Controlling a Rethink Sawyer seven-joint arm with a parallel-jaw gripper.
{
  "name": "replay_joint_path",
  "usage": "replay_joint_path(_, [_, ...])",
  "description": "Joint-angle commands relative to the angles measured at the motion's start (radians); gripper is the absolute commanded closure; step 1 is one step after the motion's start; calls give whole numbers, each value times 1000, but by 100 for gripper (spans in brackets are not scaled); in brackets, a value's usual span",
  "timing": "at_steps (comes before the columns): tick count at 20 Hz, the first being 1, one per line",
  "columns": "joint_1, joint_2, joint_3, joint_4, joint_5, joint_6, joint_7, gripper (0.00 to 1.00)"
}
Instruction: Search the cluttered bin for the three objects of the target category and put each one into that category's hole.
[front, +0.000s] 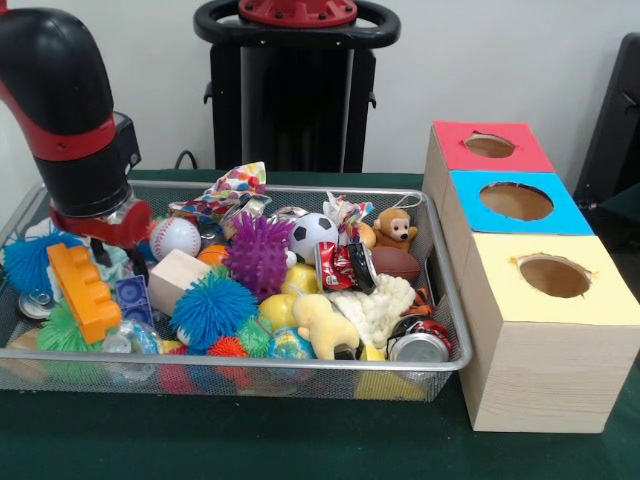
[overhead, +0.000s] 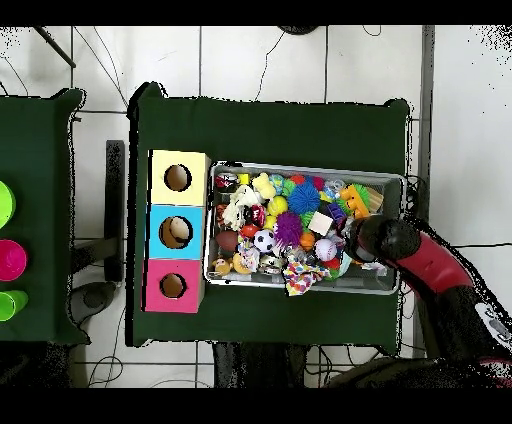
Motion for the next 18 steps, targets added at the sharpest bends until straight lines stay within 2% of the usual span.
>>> replay_joint_path(1, [68, 204, 47, 31, -10, -198, 194, 100])
replay_joint_path(6, [100, 184, 13, 21, 13, -168, 211, 100])
replay_joint_path(8, [102, 158, 18, 39, 24, -164, 208, 100])
replay_joint_path(11, [116, 114, 17, 52, 13, -174, 186, 100])
replay_joint_path(18, [132, 96, 3, 45, -15, -210, 152, 100])
